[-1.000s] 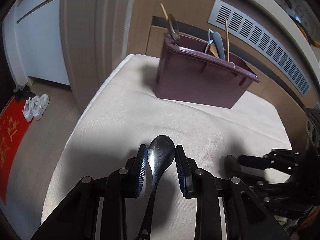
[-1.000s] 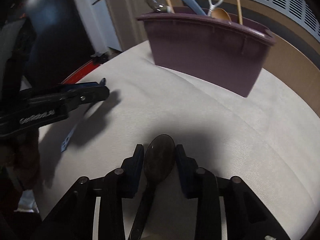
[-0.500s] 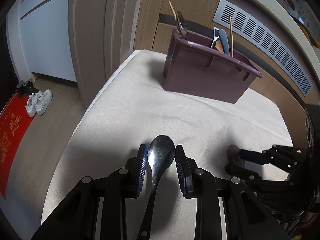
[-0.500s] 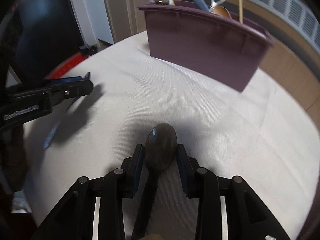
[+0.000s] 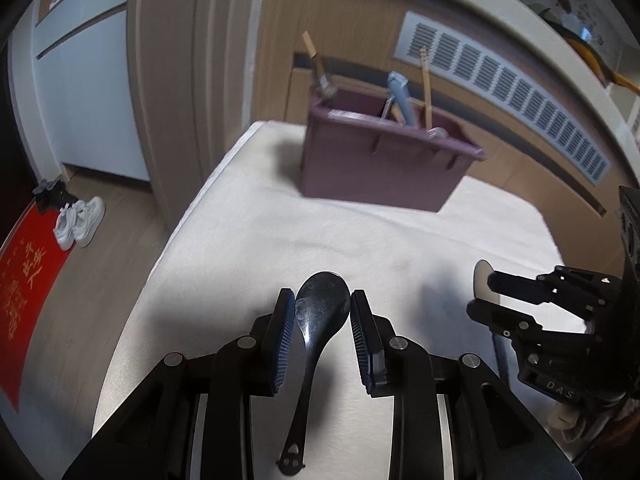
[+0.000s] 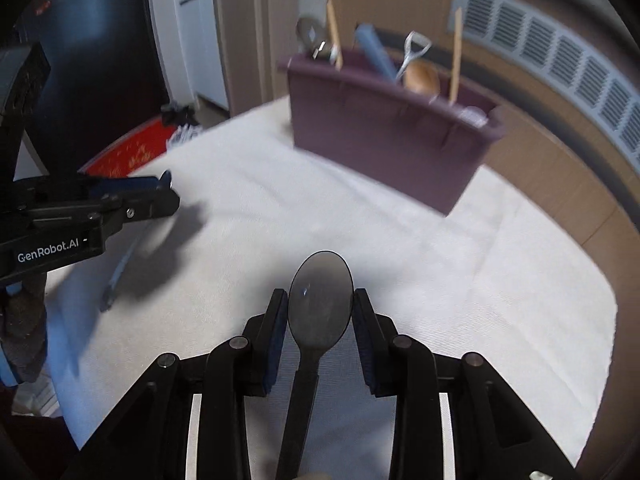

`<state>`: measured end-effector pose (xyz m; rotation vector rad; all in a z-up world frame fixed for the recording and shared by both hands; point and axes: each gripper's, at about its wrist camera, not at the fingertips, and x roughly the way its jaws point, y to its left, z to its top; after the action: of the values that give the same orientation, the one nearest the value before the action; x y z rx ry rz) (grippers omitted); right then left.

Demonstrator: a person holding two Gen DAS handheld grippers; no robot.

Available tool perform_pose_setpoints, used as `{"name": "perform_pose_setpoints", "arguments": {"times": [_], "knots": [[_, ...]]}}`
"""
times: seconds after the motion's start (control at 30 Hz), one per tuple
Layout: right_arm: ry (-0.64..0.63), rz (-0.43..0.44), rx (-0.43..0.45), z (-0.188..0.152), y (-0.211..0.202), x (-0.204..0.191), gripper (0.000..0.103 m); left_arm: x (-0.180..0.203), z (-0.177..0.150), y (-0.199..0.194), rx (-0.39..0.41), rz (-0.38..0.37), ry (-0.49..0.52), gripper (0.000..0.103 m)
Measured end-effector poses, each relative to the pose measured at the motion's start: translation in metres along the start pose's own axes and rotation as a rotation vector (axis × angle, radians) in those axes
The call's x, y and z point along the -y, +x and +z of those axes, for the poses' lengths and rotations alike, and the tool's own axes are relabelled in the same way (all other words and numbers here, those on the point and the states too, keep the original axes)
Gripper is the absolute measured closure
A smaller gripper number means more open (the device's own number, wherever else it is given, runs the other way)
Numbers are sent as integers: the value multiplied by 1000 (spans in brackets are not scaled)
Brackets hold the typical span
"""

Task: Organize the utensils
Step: 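Lift both spoons up toward the purple caddy, then lower both spoons into the caddy and open both tools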

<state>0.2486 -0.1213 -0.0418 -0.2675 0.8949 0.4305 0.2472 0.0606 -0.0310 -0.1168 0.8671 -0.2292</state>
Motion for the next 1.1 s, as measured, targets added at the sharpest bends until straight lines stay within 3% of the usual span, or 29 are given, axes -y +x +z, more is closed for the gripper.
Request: {"name": "perform_pose_setpoints", "arguments": {"times": [0.4, 0.63, 0.77, 0.9, 1.1], "knots": [[83, -16, 121, -3, -46, 28, 72, 36, 14, -37, 79, -27, 67, 74], [100, -16, 157, -1, -47, 36, 72, 45, 19, -43, 96, -40, 78, 74], [124, 5, 189, 2, -52, 41, 73, 46, 37, -56, 135, -89, 61, 74], [134, -5, 354, 37, -98, 51, 73, 46, 92, -94, 256, -179, 39, 74], [142, -132, 638, 120, -172, 72, 73, 46, 175, -135, 472, -245, 27, 74]]}}
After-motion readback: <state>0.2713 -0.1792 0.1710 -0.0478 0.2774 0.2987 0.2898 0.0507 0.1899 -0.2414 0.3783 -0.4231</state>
